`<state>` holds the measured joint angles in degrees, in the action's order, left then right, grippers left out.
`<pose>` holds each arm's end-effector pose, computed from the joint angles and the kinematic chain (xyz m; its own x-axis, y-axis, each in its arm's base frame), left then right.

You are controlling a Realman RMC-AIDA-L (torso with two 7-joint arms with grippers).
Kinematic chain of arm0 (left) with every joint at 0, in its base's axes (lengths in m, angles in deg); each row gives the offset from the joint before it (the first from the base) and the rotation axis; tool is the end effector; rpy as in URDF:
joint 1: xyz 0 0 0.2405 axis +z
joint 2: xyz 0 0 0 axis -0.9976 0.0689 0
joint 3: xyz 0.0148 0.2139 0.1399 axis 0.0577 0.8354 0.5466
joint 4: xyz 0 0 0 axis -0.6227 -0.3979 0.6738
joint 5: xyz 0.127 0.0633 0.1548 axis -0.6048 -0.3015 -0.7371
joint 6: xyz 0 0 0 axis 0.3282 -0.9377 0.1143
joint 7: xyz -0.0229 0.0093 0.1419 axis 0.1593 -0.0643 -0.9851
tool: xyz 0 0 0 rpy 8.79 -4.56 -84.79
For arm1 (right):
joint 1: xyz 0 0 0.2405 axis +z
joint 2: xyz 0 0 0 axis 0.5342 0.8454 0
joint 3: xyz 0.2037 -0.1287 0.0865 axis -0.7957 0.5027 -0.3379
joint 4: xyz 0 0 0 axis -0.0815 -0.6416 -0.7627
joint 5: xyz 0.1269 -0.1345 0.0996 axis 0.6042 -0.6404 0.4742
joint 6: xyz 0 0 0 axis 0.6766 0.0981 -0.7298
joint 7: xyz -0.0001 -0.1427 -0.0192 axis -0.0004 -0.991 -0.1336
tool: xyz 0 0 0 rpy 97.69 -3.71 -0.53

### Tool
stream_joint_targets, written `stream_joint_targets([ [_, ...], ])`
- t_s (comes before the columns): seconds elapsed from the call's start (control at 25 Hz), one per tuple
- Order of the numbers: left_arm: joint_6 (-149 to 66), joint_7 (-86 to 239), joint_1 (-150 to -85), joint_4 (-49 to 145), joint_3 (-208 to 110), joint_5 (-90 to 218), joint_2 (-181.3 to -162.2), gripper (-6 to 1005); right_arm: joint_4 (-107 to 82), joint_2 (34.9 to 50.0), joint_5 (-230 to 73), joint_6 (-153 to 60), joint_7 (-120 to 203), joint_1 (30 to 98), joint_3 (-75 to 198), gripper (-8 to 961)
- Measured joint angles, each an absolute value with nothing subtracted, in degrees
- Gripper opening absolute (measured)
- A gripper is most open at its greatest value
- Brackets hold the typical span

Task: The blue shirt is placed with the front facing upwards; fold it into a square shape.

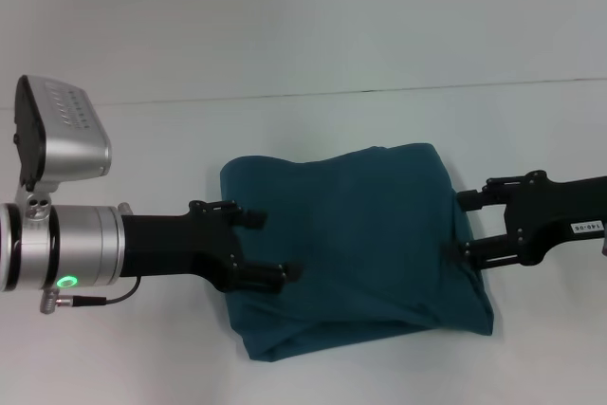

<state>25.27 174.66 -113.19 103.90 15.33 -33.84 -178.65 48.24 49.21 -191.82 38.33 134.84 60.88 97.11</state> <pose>-0.1981 0.3474 -0.0327 0.8816 0.3296 0.3380 0.4032 -0.8981 -0.1757 0.2493 0.3406 0.0551 0.9024 -0.3603 -0.2364 -0.4179 -0.8656 -0.2759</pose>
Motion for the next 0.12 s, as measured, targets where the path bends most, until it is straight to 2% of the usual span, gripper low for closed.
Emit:
stream_joint_targets([
  [0.12, 25.27, 174.67, -113.21, 103.93, 15.33, -33.86, -178.66, 932, 48.26, 49.21, -191.84, 38.17, 134.85, 60.89, 97.16, 838],
])
